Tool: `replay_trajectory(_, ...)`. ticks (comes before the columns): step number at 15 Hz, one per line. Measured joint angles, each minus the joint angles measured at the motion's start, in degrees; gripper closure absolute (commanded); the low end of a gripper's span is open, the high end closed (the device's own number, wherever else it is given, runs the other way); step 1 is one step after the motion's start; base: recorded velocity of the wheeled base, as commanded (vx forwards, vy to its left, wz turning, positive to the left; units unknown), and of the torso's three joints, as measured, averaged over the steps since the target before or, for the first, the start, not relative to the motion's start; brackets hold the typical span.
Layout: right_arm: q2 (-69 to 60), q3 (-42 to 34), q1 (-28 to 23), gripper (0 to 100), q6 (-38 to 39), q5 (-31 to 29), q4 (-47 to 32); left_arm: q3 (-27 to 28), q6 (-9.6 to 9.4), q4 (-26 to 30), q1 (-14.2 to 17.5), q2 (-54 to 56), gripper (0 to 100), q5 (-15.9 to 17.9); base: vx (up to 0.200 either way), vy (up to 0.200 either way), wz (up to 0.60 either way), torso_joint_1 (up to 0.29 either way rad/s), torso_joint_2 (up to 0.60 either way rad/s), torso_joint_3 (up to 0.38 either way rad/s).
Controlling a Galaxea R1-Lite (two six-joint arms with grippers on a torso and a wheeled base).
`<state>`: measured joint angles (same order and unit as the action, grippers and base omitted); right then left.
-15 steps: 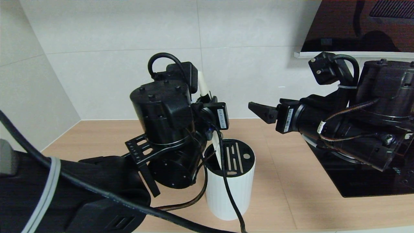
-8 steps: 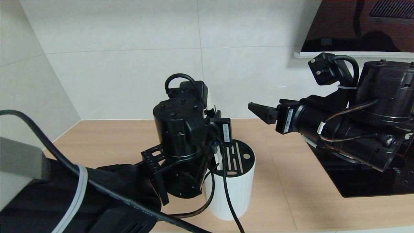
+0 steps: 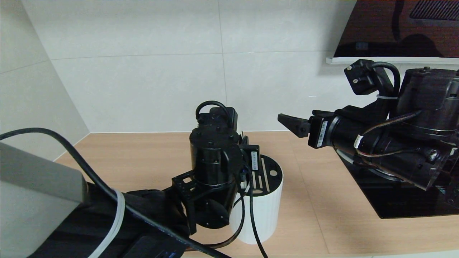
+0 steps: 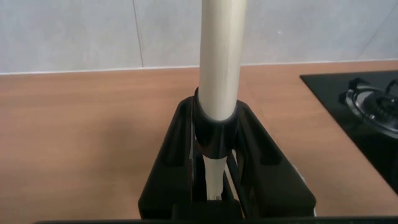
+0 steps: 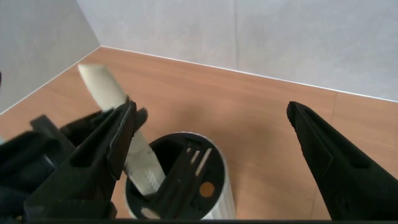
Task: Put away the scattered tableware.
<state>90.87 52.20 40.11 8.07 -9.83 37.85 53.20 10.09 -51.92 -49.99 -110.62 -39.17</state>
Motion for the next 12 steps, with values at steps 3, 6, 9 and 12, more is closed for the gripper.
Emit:
replay_trajectory(3,0.0,-0.1,-0.1,0,0.0,0.0,0.0,0.0,0.50,0.0,0.0,-1.1,100,0.0,0.000,0.000,0.00,0.000,0.00,0.000)
replay_trajectory(6,-0.1,-0.1,-0.1,0,0.0,0.0,0.0,0.0,0.79,0.0,-0.1,-2.3,100,0.0,0.000,0.000,0.00,0.000,0.00,0.000)
replay_trajectory(9,-0.1,-0.1,-0.1,0,0.0,0.0,0.0,-0.1,0.85,0.0,-0.1,-3.4,100,0.0,0.000,0.000,0.00,0.000,0.00,0.000)
replay_trajectory(12,-0.1,-0.1,-0.1,0,0.0,0.0,0.0,-0.2,0.88,0.0,-0.2,-3.9,100,0.0,0.000,0.000,0.00,0.000,0.00,0.000)
